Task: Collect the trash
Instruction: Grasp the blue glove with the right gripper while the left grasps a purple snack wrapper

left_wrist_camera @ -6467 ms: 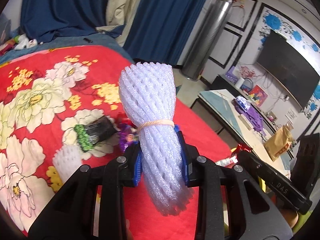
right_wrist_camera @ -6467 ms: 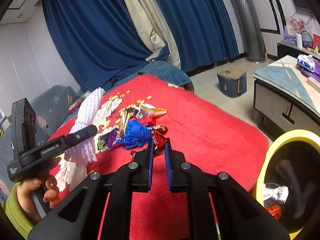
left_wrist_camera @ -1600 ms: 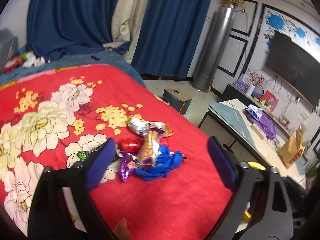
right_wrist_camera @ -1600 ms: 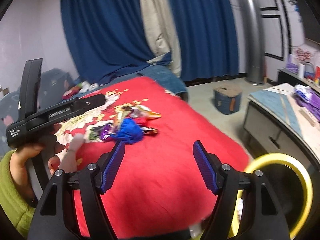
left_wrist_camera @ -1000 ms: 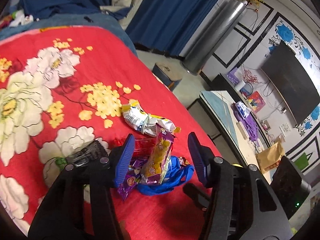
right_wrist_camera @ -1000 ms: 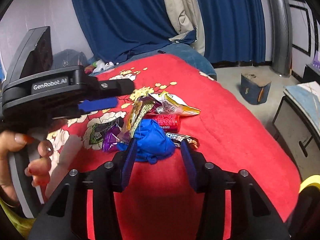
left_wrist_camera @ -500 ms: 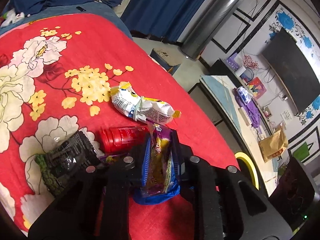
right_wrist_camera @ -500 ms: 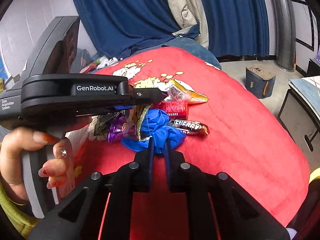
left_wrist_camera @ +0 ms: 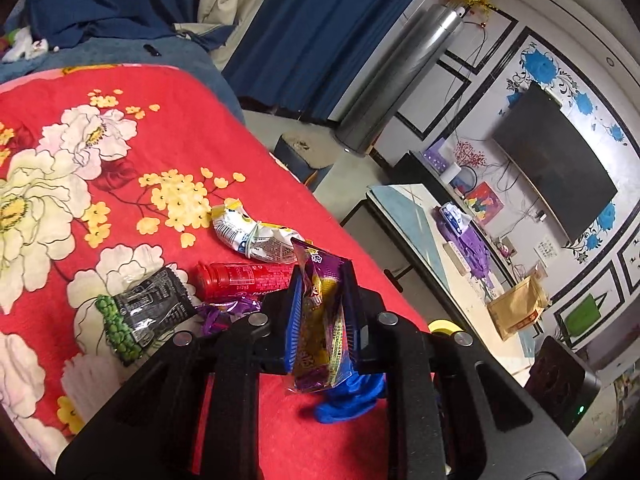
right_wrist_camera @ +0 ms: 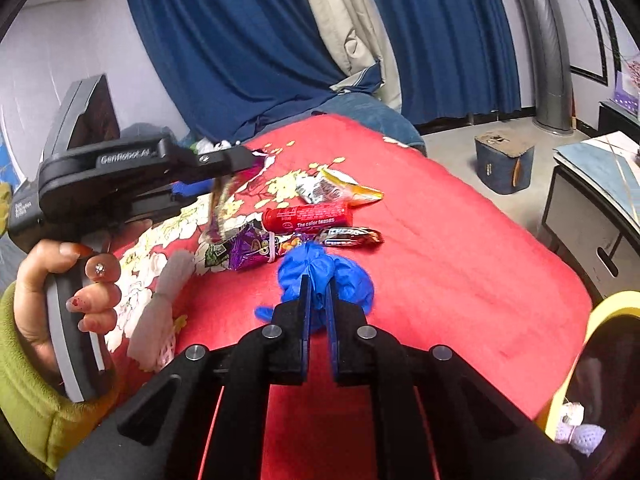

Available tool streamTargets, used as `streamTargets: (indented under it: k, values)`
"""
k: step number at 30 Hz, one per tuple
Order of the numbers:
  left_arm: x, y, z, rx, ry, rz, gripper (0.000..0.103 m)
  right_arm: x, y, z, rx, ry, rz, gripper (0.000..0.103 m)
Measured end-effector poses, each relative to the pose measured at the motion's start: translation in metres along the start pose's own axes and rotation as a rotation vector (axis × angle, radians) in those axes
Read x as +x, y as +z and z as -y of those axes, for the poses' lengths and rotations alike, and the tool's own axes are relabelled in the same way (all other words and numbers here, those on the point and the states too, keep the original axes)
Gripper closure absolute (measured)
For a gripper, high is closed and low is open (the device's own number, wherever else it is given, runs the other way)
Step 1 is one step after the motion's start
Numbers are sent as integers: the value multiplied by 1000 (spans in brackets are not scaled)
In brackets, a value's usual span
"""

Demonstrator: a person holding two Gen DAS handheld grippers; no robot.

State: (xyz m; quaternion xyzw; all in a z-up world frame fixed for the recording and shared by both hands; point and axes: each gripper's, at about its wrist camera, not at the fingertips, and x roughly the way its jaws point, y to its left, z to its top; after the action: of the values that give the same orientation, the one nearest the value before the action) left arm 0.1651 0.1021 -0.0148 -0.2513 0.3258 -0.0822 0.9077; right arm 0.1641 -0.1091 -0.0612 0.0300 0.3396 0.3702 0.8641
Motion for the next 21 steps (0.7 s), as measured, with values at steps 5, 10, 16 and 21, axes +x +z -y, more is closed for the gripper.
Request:
streamTargets:
  k: [5, 10, 16, 21]
  values:
    - [-10, -4, 7, 14, 0, 20, 90, -17, 3, 6, 15, -20, 34, 97]
    - [-16, -7, 20, 51, -4, 37, 90, -38, 4, 8, 10, -38, 77, 97]
    - [-19, -13, 38, 98, -11, 45, 90, -60, 5, 14, 17, -52, 125, 97]
    - [-18, -20, 53, 134, -22, 42, 90, -77, 4, 22, 22, -76, 152, 97]
